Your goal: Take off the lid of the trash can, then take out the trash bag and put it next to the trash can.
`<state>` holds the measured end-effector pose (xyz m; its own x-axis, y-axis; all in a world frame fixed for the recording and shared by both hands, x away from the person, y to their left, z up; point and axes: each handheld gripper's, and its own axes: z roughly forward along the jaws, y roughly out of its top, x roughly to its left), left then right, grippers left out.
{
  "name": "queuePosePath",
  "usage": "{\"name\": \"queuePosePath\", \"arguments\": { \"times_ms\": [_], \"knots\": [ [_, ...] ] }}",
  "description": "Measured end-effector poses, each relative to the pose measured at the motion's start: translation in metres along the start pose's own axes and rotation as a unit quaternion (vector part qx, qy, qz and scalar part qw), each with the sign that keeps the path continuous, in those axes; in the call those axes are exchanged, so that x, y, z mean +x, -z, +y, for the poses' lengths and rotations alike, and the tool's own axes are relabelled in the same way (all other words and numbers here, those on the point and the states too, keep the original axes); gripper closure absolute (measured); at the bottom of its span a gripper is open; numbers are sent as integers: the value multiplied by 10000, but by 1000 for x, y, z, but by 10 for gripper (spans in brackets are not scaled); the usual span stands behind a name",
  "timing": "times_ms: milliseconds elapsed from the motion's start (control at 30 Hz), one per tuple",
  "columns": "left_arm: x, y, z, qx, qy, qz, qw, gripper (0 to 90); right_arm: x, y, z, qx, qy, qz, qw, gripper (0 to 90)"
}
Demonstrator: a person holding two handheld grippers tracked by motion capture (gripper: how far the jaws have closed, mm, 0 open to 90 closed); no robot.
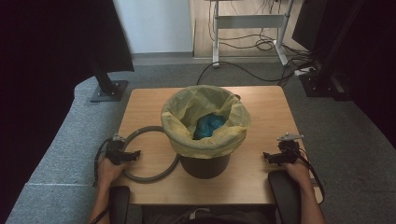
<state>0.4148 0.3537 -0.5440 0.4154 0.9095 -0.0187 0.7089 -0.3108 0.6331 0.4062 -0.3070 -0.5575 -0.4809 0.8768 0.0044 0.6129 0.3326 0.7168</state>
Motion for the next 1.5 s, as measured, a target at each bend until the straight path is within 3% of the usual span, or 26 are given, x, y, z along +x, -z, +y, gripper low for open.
{"name": "queuePosePath", "arguments": {
  "times_ms": [667,933,1133,1233,1500],
  "knots": [
    [0,0,-3,-83,-32,-28,10000,0,3,1,-1,-6,2,15,10000,0],
    [0,2,3,193,57,8,9998,16,3,1,0,28,66,78,9999,0],
    [3,6,5,200,184,-144,9995,19,2,4,4,82,95,92,9999,1],
    [3,8,8,212,156,-154,9995,16,3,8,6,-4,42,172,9998,2],
    [5,19,16,185,109,-276,9994,24,7,15,14,-34,171,361,9992,1]
  ]
}}
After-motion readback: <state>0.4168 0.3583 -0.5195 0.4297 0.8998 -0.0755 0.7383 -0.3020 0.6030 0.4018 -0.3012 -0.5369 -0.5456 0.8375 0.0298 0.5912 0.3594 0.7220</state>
